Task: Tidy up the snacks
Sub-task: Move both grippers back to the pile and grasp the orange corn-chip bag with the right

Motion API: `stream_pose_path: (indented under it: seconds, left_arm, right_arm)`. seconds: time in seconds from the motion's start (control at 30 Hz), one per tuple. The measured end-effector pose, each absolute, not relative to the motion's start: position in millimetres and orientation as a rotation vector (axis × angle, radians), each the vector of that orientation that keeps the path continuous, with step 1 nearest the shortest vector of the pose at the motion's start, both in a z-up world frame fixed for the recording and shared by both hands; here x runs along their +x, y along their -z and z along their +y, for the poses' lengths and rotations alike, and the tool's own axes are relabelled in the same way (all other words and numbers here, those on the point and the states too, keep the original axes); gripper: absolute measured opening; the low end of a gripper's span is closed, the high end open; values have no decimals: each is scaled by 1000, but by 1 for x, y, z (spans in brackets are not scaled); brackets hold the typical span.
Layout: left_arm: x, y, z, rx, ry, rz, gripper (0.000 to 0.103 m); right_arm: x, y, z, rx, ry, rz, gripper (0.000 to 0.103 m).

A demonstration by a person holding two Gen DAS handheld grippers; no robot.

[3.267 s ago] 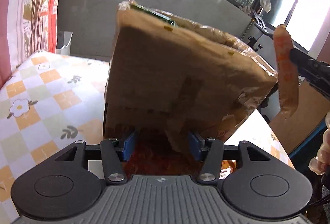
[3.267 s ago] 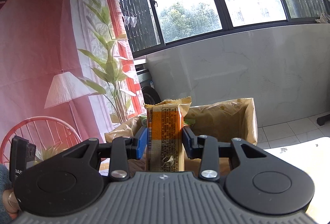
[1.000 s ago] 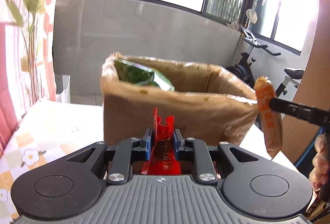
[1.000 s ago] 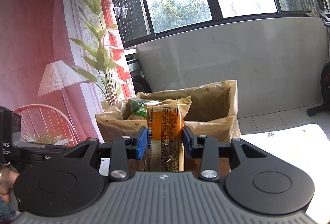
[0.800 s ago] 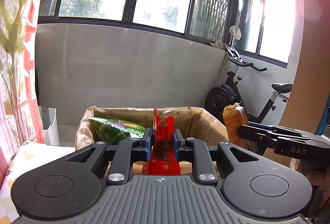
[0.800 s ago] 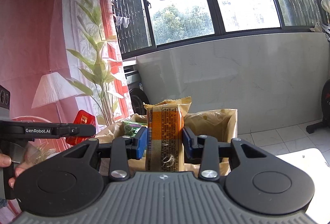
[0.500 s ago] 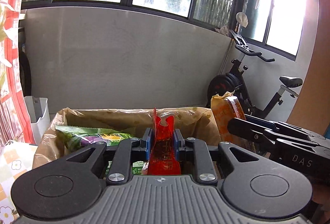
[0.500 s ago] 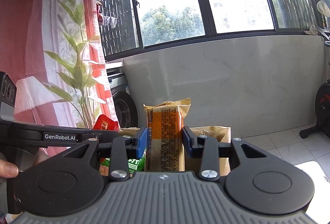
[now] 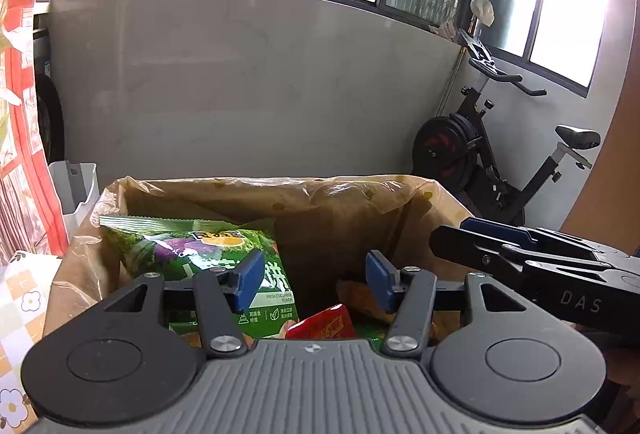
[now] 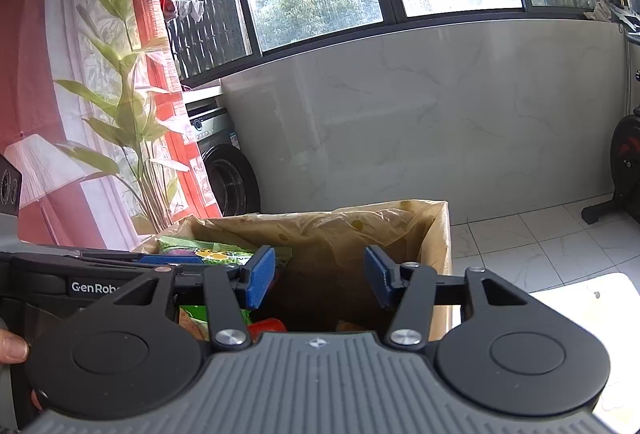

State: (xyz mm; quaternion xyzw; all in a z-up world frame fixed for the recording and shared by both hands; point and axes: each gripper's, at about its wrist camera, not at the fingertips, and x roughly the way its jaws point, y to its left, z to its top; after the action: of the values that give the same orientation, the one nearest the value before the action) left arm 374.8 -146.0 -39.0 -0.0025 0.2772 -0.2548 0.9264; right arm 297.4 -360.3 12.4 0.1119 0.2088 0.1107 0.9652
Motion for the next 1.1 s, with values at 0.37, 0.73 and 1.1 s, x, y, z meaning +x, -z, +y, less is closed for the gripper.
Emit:
stream_pose_path:
  seconds: [0.37,0.73,1.1]
  left_arm:
    - [315,10,-70,20,437,449,74]
    - [255,66,13,-13,307,570,78]
    - [242,150,40,-84,173,756,78]
  right_arm:
    - [231,-28,-353,262,-298,388,78]
    - [165,17,-339,301,-270,449,82]
    - [196,92,-311,226,-185,714,81]
